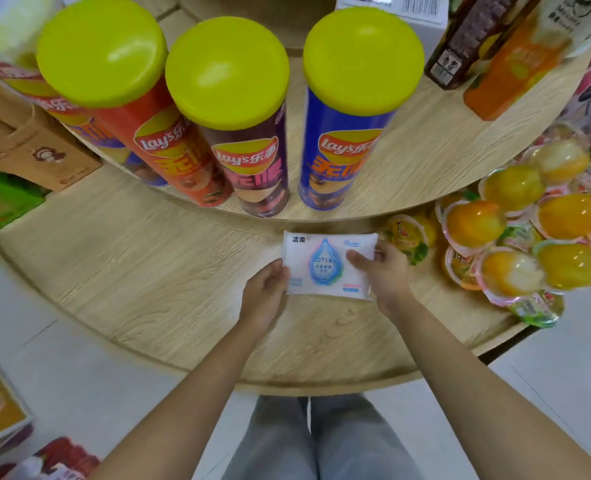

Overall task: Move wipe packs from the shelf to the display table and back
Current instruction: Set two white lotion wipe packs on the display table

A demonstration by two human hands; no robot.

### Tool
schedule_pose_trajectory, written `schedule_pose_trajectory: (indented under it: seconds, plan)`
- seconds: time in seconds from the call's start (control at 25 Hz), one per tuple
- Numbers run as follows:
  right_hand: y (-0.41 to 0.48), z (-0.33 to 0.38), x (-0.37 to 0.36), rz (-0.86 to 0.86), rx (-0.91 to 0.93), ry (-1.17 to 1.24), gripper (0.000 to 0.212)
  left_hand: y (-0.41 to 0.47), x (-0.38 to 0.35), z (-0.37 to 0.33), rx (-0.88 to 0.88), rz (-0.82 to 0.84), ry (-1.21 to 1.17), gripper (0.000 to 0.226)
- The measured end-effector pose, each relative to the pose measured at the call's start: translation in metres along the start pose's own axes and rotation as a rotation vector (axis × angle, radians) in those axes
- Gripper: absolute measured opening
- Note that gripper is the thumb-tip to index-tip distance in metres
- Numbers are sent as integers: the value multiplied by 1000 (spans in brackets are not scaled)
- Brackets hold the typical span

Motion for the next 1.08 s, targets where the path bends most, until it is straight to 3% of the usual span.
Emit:
schedule_pose_trajectory:
  seconds: [0.12,0.24,0.44,0.72,0.88,0.96,1.08]
  plan:
    - [5,-9,5,-113,197,-287,20,-2,-6,-2,-74,24,105,24]
    - [9,-26,7,-110,257,-434,39,-2,-8,-4,-88,-39,165,25]
    - [10,-21,20,-147,288,-450,26,-13,-24,1,-63,-56,229,24]
    - [18,-13,28,-141,341,-464,27,-19,-30,1,1,-93,212,31]
    - [-3,-18,67,-171,375,-490,35,-29,-3,-5,-85,-121,396,27]
    - [-28,-33,96,-171,343,-481,29,-46,1,-11,-211,-42,478,19]
    - [-75,-72,143,-199,195,-408,23,-83,-17,-8,-336,256,582,20]
Point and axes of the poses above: each hand's wrist, its own y-axis towards the middle knuckle, its own x-axis out of the back of the hand, z = x × y, the point moved 8 cm from there along y, towards the middle knuckle, and after that the axes turned 15 degrees about -z, right-handed, at the moved point
